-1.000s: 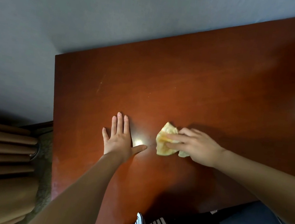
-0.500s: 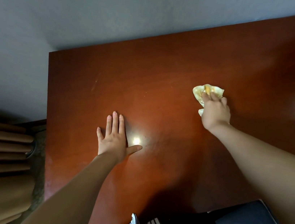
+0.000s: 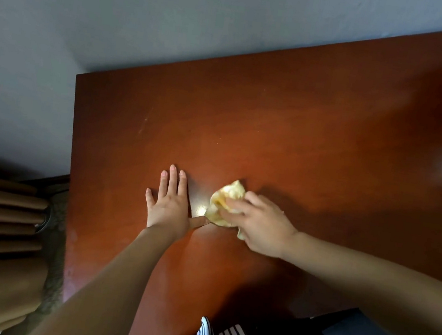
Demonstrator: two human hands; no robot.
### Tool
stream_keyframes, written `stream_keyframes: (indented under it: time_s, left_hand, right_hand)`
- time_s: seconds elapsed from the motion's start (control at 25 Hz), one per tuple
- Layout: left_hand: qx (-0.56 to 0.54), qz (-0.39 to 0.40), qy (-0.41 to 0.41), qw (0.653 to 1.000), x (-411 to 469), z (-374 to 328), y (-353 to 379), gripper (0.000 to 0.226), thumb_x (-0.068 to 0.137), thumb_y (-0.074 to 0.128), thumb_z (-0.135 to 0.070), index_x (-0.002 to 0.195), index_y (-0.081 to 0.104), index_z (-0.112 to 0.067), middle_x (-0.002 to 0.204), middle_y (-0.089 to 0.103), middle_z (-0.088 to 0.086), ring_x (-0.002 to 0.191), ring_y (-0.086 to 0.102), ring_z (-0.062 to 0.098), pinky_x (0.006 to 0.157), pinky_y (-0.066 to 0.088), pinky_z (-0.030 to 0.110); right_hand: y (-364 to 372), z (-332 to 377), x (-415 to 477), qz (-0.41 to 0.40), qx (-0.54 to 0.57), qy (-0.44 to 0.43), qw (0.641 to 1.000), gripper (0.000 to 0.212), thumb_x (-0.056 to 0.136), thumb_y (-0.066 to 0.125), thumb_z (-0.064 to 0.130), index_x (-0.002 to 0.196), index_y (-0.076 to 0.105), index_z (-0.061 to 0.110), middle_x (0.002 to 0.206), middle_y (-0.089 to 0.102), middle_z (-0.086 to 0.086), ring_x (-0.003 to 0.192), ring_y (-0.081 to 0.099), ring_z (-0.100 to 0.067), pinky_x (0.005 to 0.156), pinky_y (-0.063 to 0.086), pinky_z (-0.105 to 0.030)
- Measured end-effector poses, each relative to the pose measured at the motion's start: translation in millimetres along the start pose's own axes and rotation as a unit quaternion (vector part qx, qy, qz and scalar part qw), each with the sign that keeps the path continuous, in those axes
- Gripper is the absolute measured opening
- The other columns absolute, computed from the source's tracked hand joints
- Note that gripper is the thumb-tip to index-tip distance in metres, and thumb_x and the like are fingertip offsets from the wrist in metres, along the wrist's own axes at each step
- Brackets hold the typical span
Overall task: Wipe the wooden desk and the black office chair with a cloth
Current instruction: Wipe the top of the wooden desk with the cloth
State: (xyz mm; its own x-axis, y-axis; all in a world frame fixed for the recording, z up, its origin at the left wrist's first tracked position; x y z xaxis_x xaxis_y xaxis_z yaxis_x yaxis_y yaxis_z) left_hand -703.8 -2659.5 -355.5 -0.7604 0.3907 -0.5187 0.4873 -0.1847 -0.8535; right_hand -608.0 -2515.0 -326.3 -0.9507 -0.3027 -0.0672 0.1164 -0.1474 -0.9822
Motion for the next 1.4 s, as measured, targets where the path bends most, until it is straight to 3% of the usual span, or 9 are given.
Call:
stream_keyframes:
  time_s: [0.24,0.32,0.4,0.56,0.68,0.84,0.96,1.12,1.4]
  left_hand:
    - [0.073,-0.013,0.027,0.997,4.5,6.2,-23.0,0.109,0.074,0.051,-0.075,0.151,0.004,-0.014,0.158,0.002,0.010,0.145,0.008,0.028,0.115,0.009,0.051]
    - [0.083,-0.066,0.027,0.994,9.3,3.8,-34.7,0.095,0.077,0.050,-0.073,0.146,0.019,-0.014,0.151,0.023,0.009,0.138,0.024,0.028,0.116,0.014,0.049]
    - [0.079,-0.080,0.025,0.993,16.1,-0.9,-41.2,0.096,0.076,0.051,-0.073,0.145,0.020,-0.013,0.149,0.023,0.007,0.137,0.024,0.027,0.116,0.015,0.048]
    - [0.117,-0.015,0.024,0.993,35.5,-3.8,-43.2,0.123,0.068,0.056,-0.077,0.149,-0.010,-0.012,0.158,-0.015,0.006,0.146,-0.007,0.025,0.116,0.004,0.049]
    - [0.173,0.020,0.027,0.984,51.2,-2.9,-50.2,0.137,0.061,0.057,-0.081,0.146,-0.023,-0.009,0.154,-0.028,0.010,0.144,-0.019,0.027,0.114,-0.001,0.053]
    - [0.207,0.059,0.018,0.976,62.1,-3.9,-53.9,0.146,0.055,0.058,-0.084,0.142,-0.026,-0.003,0.153,-0.027,0.016,0.143,-0.021,0.029,0.114,-0.002,0.055]
    - [0.204,0.069,0.018,0.976,63.3,-3.6,-51.9,0.147,0.054,0.059,-0.084,0.142,-0.027,-0.002,0.153,-0.028,0.016,0.144,-0.019,0.027,0.114,-0.001,0.053]
    - [0.177,0.067,0.022,0.982,64.5,-1.3,-48.8,0.149,0.053,0.063,-0.081,0.142,-0.028,-0.003,0.152,-0.030,0.015,0.144,-0.020,0.026,0.115,0.000,0.052]
    - [0.160,0.062,0.029,0.985,63.6,0.7,-47.1,0.148,0.055,0.066,-0.078,0.142,-0.028,-0.004,0.152,-0.032,0.012,0.143,-0.021,0.024,0.116,0.004,0.052]
  right_hand:
    - [9.3,4.0,-31.5,0.061,-0.077,-0.256,0.962,0.038,0.070,0.074,0.033,0.108,0.065,0.036,0.120,0.062,0.011,0.088,0.059,-0.011,0.075,0.047,-0.023]
    - [8.9,-10.8,-25.2,0.073,-0.107,-0.300,0.945,0.043,0.070,0.074,0.029,0.111,0.063,0.038,0.124,0.060,0.014,0.088,0.059,-0.010,0.072,0.046,-0.021]
    - [3.5,-29.3,-9.5,0.063,-0.103,-0.293,0.949,0.048,0.067,0.077,0.025,0.112,0.065,0.036,0.124,0.060,0.013,0.087,0.060,-0.012,0.066,0.048,-0.021]
    - [-12.0,-79.7,32.1,0.026,-0.070,-0.166,0.983,0.056,0.064,0.081,0.015,0.116,0.065,0.026,0.125,0.061,0.003,0.089,0.061,-0.022,0.066,0.054,-0.029]
    - [-16.4,-130.6,63.3,0.035,-0.069,0.010,0.997,0.066,0.085,0.060,0.003,0.141,0.039,0.032,0.149,0.035,0.005,0.113,0.042,-0.023,0.087,0.046,-0.036]
    - [-23.4,-180.1,88.1,-0.020,0.021,0.257,0.966,0.062,0.092,0.043,-0.004,0.143,0.036,0.031,0.151,0.032,0.003,0.122,0.033,-0.026,0.092,0.041,-0.036]
    - [-26.9,-185.5,95.5,-0.049,0.043,0.330,0.942,0.053,0.091,0.042,0.001,0.138,0.044,0.024,0.146,0.040,-0.001,0.121,0.035,-0.028,0.093,0.040,-0.036]
    - [-16.5,-145.9,94.0,-0.008,0.049,0.243,0.969,0.065,0.086,0.043,-0.006,0.140,0.041,0.030,0.150,0.033,0.003,0.127,0.031,-0.025,0.103,0.032,-0.036]
    - [0.7,-27.1,59.7,0.014,0.037,-0.089,0.995,0.053,0.075,0.064,-0.003,0.121,0.062,0.023,0.130,0.057,0.001,0.101,0.056,-0.023,0.078,0.053,-0.038]
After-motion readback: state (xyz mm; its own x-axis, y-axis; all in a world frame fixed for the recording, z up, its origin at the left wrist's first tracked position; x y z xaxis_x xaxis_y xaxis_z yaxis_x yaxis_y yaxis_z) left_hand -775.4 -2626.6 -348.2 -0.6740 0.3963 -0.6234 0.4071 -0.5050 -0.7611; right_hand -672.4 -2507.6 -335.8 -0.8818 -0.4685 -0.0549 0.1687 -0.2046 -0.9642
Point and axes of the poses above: each hand's wrist, its own x-axis towards the middle knuckle, its own y-axis out of the palm, z = x × y, the point moved 5 cm from there along x, towards the middle knuckle
